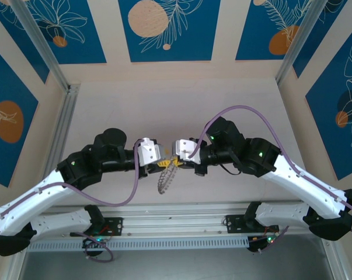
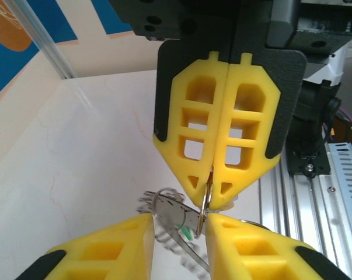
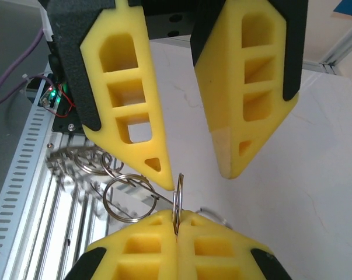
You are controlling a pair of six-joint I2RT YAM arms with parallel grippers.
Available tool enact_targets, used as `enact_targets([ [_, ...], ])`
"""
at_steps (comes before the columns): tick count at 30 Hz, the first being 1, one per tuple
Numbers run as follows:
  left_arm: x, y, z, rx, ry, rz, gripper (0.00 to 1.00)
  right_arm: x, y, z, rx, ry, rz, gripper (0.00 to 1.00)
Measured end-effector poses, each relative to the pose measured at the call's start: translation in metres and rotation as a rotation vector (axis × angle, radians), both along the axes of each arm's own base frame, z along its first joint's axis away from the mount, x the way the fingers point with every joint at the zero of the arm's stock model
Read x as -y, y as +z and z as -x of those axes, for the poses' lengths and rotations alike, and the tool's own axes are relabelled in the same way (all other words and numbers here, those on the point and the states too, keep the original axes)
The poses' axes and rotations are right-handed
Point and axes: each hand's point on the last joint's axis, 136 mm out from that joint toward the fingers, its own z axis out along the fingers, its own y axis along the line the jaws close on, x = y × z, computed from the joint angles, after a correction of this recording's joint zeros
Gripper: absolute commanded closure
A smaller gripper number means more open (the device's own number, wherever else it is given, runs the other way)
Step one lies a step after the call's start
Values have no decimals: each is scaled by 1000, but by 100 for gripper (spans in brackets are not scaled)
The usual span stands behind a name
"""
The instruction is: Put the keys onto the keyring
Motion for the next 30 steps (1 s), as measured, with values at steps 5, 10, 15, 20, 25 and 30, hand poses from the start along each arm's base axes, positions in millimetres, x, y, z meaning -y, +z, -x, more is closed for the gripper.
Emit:
enact_targets([
  [5,1,0,6,-19,-30,3,73,1,4,3,3,15,-2,100],
  [10,3,0,10,-34,-52,10,74,1,3,3,0,21,4,100],
  [15,4,1,13,-51,-66,17,77,-3,-1,3,-15,31,20,100],
  [20,6,4,16,-56,-79,34,92,-4,-1,6,-25,43,19,100],
  [25,6,5,17,-56,-89,37,100,-3,-1,7,-31,49,20,100],
  [30,7,7,19,-58,-99,49,91,-1,3,10,-45,49,18,100],
])
